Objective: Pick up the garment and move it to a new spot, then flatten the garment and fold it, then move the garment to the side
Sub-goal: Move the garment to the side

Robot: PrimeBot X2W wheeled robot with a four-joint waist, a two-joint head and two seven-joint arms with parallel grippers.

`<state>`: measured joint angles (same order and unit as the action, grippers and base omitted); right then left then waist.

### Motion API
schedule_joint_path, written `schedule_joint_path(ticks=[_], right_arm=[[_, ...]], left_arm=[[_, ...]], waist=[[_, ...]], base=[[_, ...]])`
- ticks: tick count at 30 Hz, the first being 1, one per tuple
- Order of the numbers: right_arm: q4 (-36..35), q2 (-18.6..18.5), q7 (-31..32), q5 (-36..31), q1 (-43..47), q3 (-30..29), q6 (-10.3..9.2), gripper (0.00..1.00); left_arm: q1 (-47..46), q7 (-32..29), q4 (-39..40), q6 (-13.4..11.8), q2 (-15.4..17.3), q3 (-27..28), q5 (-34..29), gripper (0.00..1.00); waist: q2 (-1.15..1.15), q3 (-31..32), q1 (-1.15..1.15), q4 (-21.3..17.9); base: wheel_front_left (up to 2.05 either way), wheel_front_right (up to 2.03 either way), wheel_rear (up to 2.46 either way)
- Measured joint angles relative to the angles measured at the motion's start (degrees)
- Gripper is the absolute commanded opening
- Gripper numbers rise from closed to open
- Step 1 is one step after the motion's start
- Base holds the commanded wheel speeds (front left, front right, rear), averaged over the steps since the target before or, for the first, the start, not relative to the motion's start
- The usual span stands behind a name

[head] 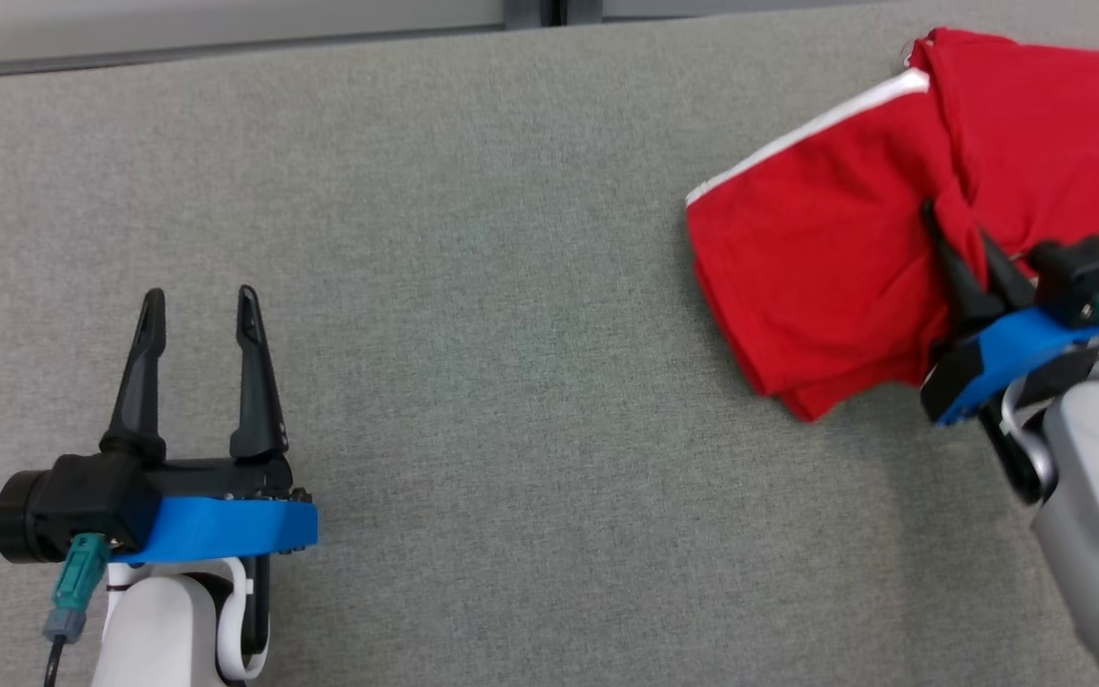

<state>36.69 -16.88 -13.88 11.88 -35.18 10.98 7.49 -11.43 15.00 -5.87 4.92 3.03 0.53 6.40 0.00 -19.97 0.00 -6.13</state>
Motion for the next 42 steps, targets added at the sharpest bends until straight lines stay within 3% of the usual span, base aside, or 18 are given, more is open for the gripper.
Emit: schedule_joint_path(ticks=[7, 11, 17, 25, 34, 35, 36, 37, 42], right_arm=[[-0.09, -7.12, 3.24, 0.19, -9.27, 3.90, 0.00, 0.00], [1.74, -13.59, 4.31, 1.70, -15.29, 5.22, 0.00, 0.00], [6.27, -19.37, 5.21, 4.64, -20.07, 5.34, 0.00, 0.00], [11.46, -22.90, 6.19, 4.80, -23.54, 4.61, 0.01, 0.00], [18.07, -22.67, 5.15, 4.12, -27.08, 3.89, 0.00, 0.00], [18.60, -22.41, 4.87, 3.52, -27.55, 4.01, 0.01, 0.11], [19.16, -22.13, 4.56, 3.16, -28.09, 3.90, 0.00, 0.60], [19.72, -21.85, 3.88, 2.86, -28.58, 3.56, 0.00, 1.00], [23.08, -21.08, 2.69, 0.74, -29.84, 3.01, 0.00, 1.00]], left_arm=[[-0.73, 0.00, 2.49, -0.02, -0.01, 0.43, -0.92, 1.00], [-2.27, 0.00, 4.15, 0.14, 0.45, 0.43, -1.69, 1.00], [-3.39, 0.00, 5.45, 0.26, 0.98, 0.08, -2.45, 1.00], [-4.44, 0.00, 7.30, 0.51, 1.55, -0.71, -2.96, 1.00], [-4.80, 0.00, 8.45, 0.43, 2.00, -0.59, -3.02, 1.00], [-4.81, 0.00, 8.43, 0.43, 2.07, -0.53, -3.02, 1.00], [-4.82, 0.00, 8.43, 0.42, 2.10, -0.49, -3.02, 1.00], [-4.83, 0.00, 8.44, 0.34, 2.10, -0.45, -3.02, 1.00], [-4.84, 0.00, 8.43, 0.11, 2.02, -0.49, -2.93, 1.00]], waist=[[0.00, -4.57, 0.00, -1.10], [0.00, -8.53, 0.01, -2.15], [0.00, -11.29, 0.01, -2.59], [0.00, -12.71, 0.01, -2.51], [0.00, -14.23, 0.01, -2.03], [0.00, -14.35, 0.01, -1.95], [0.00, -14.43, 0.01, -1.87], [0.00, -14.51, 0.01, -1.76], [0.00, -14.18, 0.00, -1.25]], base=[[0.00, 0.00, 0.00], [0.00, 0.00, 0.00], [0.00, 0.00, 0.00], [0.00, 0.00, 0.00], [0.00, 0.00, 0.00], [0.00, 0.00, 0.00], [0.00, 0.00, 0.00], [0.00, 0.00, 0.00], [0.00, 0.00, 0.00]])
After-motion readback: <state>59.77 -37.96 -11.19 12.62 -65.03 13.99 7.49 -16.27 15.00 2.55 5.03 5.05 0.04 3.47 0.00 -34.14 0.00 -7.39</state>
